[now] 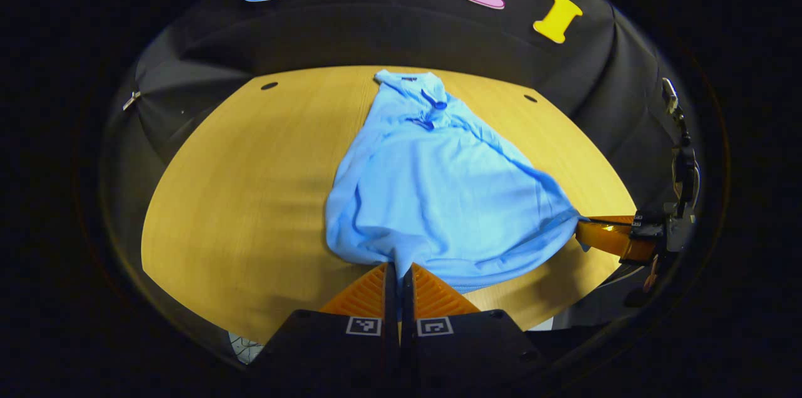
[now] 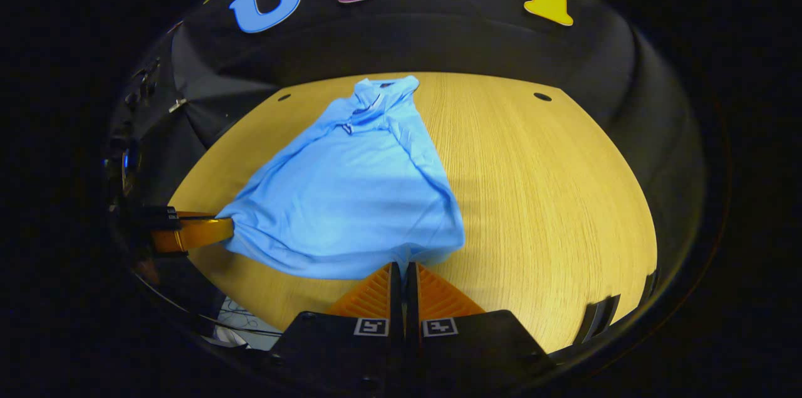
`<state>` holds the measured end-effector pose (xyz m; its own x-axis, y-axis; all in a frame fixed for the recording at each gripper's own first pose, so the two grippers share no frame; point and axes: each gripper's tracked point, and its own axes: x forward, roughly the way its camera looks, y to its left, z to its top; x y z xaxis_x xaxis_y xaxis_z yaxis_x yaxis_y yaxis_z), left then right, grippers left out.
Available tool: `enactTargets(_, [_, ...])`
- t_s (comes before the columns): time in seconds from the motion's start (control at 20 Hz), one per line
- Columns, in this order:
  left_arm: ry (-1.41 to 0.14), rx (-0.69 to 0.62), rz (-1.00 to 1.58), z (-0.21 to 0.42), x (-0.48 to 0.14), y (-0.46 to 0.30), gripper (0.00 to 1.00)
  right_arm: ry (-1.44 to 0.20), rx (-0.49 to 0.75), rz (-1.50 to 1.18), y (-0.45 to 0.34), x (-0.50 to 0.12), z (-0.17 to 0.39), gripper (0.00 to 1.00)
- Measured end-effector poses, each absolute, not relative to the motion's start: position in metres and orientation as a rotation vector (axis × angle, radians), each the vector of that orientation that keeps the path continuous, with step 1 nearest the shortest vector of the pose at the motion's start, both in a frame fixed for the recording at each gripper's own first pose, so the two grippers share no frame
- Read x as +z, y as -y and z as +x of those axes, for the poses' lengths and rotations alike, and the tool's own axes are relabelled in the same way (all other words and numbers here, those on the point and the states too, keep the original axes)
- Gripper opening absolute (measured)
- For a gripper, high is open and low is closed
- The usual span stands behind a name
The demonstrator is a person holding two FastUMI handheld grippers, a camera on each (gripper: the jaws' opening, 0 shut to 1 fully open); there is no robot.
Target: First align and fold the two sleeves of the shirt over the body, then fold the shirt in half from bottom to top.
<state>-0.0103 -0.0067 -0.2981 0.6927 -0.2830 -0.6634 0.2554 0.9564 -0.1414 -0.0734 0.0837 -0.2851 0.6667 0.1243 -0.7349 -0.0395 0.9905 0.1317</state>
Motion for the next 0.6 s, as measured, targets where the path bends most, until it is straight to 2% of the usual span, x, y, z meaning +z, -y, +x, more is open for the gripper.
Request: enactTargets(0.6, [-0.46, -0.301, -0.112, 0.144, -0.177, 0.023, 0.06, -0.566, 0.06, 0.18, -0.074, -0.197, 0.091, 0.05])
